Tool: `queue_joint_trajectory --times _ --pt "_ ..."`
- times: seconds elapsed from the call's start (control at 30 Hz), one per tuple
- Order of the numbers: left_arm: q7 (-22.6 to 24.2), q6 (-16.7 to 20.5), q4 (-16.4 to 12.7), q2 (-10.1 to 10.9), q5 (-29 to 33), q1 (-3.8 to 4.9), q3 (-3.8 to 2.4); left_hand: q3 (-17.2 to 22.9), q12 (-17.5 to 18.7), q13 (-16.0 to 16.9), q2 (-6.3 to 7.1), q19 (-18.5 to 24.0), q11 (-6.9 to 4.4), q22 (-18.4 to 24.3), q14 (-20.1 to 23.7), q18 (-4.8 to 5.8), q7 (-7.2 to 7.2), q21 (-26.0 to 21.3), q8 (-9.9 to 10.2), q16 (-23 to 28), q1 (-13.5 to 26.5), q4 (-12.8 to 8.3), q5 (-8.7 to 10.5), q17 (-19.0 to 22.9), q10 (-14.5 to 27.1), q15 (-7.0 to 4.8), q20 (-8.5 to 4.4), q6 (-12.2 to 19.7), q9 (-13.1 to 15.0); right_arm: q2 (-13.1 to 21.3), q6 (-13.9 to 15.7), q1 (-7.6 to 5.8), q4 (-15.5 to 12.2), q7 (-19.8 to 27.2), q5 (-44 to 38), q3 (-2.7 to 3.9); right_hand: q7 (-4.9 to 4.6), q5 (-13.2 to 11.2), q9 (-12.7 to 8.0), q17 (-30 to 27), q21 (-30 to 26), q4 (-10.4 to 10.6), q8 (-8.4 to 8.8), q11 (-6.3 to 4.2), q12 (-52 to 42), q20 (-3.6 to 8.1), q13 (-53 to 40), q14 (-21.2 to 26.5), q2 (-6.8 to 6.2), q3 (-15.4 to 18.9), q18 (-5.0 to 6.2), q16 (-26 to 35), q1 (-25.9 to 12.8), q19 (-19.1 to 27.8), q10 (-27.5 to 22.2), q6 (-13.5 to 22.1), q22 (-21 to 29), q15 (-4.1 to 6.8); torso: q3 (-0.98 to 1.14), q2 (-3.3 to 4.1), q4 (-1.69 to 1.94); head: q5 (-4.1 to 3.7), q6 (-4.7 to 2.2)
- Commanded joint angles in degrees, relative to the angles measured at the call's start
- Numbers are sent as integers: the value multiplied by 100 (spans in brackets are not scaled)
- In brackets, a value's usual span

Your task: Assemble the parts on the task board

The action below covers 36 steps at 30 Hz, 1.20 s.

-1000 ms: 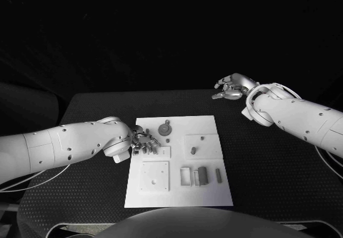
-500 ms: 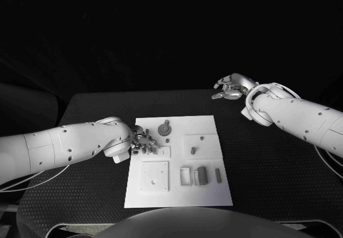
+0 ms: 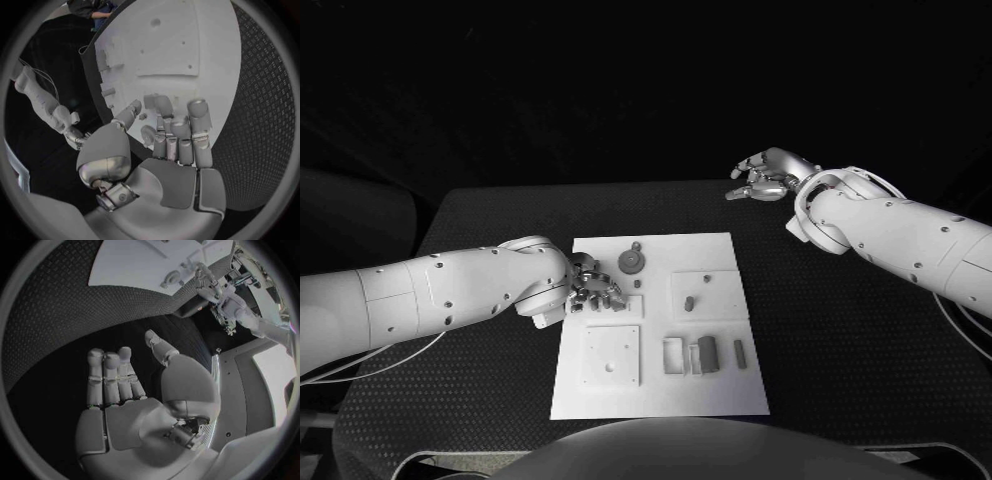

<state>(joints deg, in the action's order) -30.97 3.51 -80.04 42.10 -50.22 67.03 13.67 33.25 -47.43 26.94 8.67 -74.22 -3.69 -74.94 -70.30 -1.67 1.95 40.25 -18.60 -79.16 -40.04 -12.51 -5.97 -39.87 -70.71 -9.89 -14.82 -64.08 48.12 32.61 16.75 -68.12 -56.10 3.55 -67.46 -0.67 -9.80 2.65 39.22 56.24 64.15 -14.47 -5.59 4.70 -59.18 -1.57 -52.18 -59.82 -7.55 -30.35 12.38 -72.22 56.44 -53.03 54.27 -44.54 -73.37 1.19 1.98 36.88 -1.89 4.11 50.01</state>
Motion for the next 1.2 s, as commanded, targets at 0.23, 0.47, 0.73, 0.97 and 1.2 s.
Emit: queue_joint_trajectory --times 0.23,0.47,0.73,0.97,1.2 --pt "-14 -89 21 -25 -61 0 0 0 -68 -26 -101 -48 -61 -37 -25 -266 -10 44 -42 -39 -6 -78 -19 8 -42 -56 -42 -77 -6 -9 -59 -2 -19 23 -32 3 -140 11 -11 -5 -36 14 -7 -1 -28 20 9 11 62 27 262 5 3 15 -55 96 8 32 1 0 0 -14 -1" --pt "-42 -96 56 -34 -74 0 0 62 -122 -79 -392 -110 -90 -64 -73 -257 -40 77 -62 -90 -195 -256 -67 18 -100 -86 -59 -150 -10 -2 -66 -2 -28 25 -32 3 -141 11 -11 -6 -37 15 -7 -1 -30 20 11 12 61 27 262 5 3 15 -56 96 8 32 0 0 3 -17 -1" --pt "-6 -82 43 -39 -73 0 0 31 -140 -123 -215 -135 -96 -63 -92 -241 -44 75 -60 -101 -164 -175 -54 36 -120 -88 -58 -175 -20 -9 -72 -2 -25 24 -32 3 -141 11 -12 -7 -37 15 -8 -1 -31 20 13 12 61 28 262 5 2 15 -57 96 8 32 0 -1 2 -6 -1" --pt "44 36 33 -43 -55 0 -2 -2 -160 -198 112 -144 -106 -50 -94 -241 -51 33 -44 -102 137 234 259 69 -121 -97 -77 -183 -36 -7 -81 -2 -25 21 -32 3 -141 11 -12 -7 -37 15 -8 -1 -33 20 14 12 61 28 262 4 3 15 -57 96 8 32 -1 0 1 -11 -1" --pt "45 15 26 -56 -47 0 -2 -160 -176 -220 338 -137 -98 -55 -73 -246 -47 17 -47 -115 525 488 317 67 -106 -95 -85 -162 -10 2 -89 -2 -98 23 -70 3 -139 11 -12 -8 -37 8 -10 -2 -35 21 17 11 62 25 262 3 14 15 -58 94 7 33 2 0 -2 -13 -1"
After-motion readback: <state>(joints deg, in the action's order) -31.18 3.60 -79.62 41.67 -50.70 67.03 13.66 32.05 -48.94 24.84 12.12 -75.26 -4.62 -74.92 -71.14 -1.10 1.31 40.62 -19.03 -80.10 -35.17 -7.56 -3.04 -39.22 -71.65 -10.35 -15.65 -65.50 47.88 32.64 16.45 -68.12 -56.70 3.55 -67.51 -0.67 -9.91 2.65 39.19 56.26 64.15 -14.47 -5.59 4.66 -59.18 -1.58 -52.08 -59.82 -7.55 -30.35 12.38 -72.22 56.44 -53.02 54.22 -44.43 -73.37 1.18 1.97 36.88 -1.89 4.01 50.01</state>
